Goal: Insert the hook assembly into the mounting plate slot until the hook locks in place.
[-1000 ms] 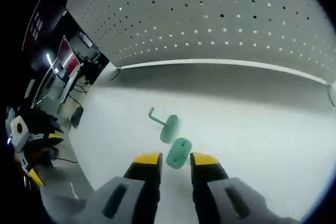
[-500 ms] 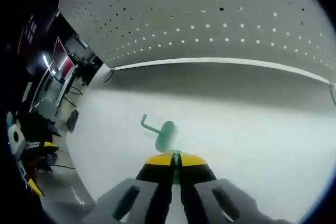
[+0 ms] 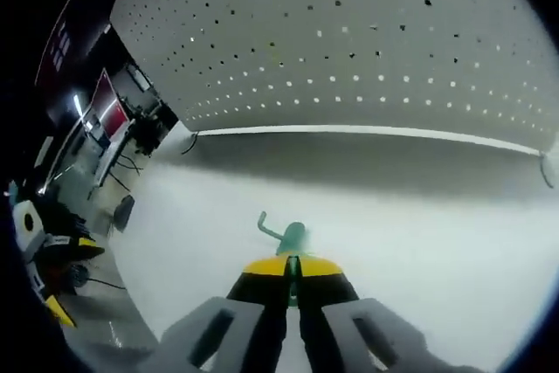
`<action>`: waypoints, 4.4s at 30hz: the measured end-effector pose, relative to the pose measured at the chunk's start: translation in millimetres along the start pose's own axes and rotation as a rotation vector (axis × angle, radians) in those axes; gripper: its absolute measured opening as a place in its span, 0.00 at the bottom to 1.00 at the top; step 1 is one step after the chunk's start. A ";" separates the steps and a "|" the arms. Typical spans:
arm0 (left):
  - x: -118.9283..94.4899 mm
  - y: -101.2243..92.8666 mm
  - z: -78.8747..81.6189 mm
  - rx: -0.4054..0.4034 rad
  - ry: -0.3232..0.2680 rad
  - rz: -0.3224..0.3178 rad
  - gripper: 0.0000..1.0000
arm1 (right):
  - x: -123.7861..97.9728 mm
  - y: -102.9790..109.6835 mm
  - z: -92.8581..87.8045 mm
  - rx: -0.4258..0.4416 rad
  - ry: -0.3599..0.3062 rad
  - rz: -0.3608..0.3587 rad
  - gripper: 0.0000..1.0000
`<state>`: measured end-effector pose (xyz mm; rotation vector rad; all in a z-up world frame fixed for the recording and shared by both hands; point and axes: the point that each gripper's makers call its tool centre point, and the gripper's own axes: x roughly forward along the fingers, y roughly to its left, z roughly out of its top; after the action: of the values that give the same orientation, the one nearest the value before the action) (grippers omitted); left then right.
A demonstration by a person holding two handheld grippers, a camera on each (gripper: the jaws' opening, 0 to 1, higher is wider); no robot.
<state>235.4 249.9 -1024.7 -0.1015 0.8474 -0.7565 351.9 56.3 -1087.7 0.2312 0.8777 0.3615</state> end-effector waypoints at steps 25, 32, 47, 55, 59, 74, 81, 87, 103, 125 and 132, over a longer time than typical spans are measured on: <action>19.2 -36.4 75.9 -0.084 -0.148 -0.139 0.65 | -91.7 175.7 44.5 0.027 -0.389 0.348 0.00; 20.5 -47.5 93.1 -0.111 -0.176 -0.182 0.48 | -96.5 185.5 55.7 0.005 -0.437 0.357 0.00; 9.3 -53.8 109.2 -0.226 -0.241 -0.254 0.15 | -111.8 212.1 67.8 -0.116 -0.521 0.380 0.00; 1.4 -56.7 120.2 -0.231 -0.279 -0.265 0.05 | -124.3 221.5 74.5 -0.168 -0.570 0.378 0.00; -0.3 -59.2 122.3 -0.226 -0.288 -0.275 0.03 | -128.0 222.2 76.8 -0.184 -0.585 0.368 0.00; -10.1 -59.2 129.8 -0.067 -0.321 -0.186 0.01 | -138.0 224.6 81.3 -0.134 -0.580 0.406 0.06; -24.7 -58.8 156.0 0.136 -0.425 -0.119 0.01 | -156.2 232.0 89.7 -0.159 -0.592 0.453 0.10; -30.5 -68.8 162.9 0.242 -0.484 -0.104 0.01 | -154.9 233.3 90.4 -0.124 -0.593 0.458 0.08; -25.9 -63.7 156.7 0.280 -0.423 -0.052 0.02 | -149.2 233.7 88.5 -0.168 -0.584 0.413 0.00; -41.9 -59.5 159.6 0.325 -0.491 -0.046 0.48 | -166.3 227.5 114.2 -0.215 -0.655 0.388 0.00; -38.5 -50.7 150.9 0.359 -0.453 -0.001 0.67 | -159.5 219.0 115.8 -0.227 -0.655 0.349 0.00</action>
<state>297.6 205.9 -879.7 0.0471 0.2752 -0.8350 302.9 187.1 -828.4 0.2707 0.1439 0.6585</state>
